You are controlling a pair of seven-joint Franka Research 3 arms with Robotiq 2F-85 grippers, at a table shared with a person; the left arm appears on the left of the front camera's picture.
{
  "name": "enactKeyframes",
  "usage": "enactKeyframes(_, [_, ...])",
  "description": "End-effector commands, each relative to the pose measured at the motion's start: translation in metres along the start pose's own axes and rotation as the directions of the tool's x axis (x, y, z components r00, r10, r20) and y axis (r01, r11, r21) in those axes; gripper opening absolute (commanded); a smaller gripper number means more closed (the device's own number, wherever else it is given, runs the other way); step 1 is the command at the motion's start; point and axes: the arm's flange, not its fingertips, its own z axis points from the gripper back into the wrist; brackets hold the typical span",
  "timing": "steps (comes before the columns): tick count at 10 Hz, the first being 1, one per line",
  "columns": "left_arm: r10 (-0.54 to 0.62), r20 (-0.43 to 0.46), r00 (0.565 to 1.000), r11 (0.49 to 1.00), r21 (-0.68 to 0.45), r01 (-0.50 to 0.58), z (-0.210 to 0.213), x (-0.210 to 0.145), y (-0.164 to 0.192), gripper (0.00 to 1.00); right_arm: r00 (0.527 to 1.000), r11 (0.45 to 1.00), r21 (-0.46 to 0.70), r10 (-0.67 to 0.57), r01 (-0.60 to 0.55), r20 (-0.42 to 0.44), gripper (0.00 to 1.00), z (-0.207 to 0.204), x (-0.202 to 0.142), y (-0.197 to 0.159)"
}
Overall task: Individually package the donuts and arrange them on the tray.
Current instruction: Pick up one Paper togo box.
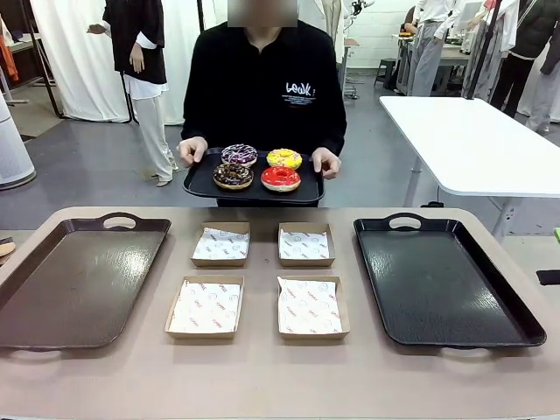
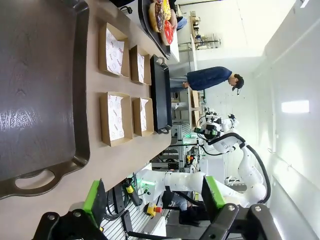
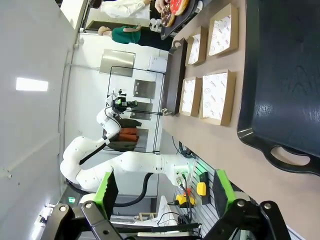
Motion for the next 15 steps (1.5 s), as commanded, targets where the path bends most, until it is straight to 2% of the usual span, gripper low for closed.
enactKeyframes(1, [-0.001,0.004,1.000,1.000,-0.011,0.001,-0.0003,-0.0002,0.0002,1.00,1.000,1.000,0.022,0.005,-0.005,0.009,1.00,0.0002,0.0007,-0.0007])
enactKeyframes(15, [-0.001,0.004,1.000,1.000,-0.011,0.001,-0.0003,-0.0002,0.0002,1.00,1.000,1.000,0.022,0.005,-0.005,0.009,1.00,0.0002,0.0007,-0.0007])
